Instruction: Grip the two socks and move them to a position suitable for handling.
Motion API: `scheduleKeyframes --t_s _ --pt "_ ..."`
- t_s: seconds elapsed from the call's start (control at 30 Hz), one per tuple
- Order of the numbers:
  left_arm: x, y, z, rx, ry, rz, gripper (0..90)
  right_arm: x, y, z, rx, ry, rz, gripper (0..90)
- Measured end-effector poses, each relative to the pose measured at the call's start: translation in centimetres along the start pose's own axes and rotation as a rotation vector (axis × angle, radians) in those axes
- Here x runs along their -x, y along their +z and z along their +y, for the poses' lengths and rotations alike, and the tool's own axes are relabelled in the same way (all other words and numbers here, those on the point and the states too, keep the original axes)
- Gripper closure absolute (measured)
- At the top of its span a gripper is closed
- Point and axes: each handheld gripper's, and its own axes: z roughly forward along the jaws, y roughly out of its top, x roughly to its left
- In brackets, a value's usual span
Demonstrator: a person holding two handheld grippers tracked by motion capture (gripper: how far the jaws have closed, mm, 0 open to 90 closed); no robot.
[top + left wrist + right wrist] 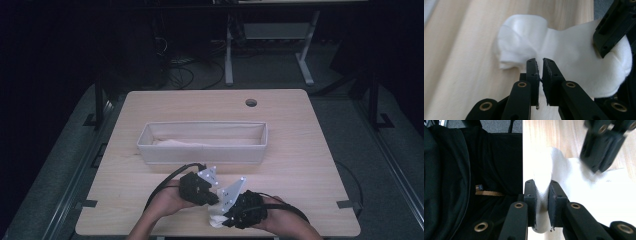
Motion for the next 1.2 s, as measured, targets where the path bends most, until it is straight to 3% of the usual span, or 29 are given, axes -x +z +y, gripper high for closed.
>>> scheduleKeyframes --t_s 0.2,0.4,0.73,0.93,1.2 --pt "-0.4 -0.4 -0.4 0.006 -0.02 0.006 82.5 -0.7 -0.1 0.3 -0.002 0.007 0.027 78.6" --pt "-0.3 0.4 -0.4 -0.02 -0.013 -0.003 82.5 -0.9 -0.6 0.9 0.002 0.018 0.038 78.6" --pt "-0.5 1.3 -0.3 -0.036 -0.017 -0.014 82.1 0.6 -0.7 0.6 0.002 0.028 0.011 78.5" --pt "-0.6 1.6 -0.2 -0.041 -0.017 -0.014 82.1 2.0 -0.4 0.6 -0.013 0.061 -0.005 78.5" --pt "-0.9 -0.1 -1.1 -0.006 -0.037 0.018 82.1 4.0 0.9 0.0 -0.039 0.134 0.018 78.6"
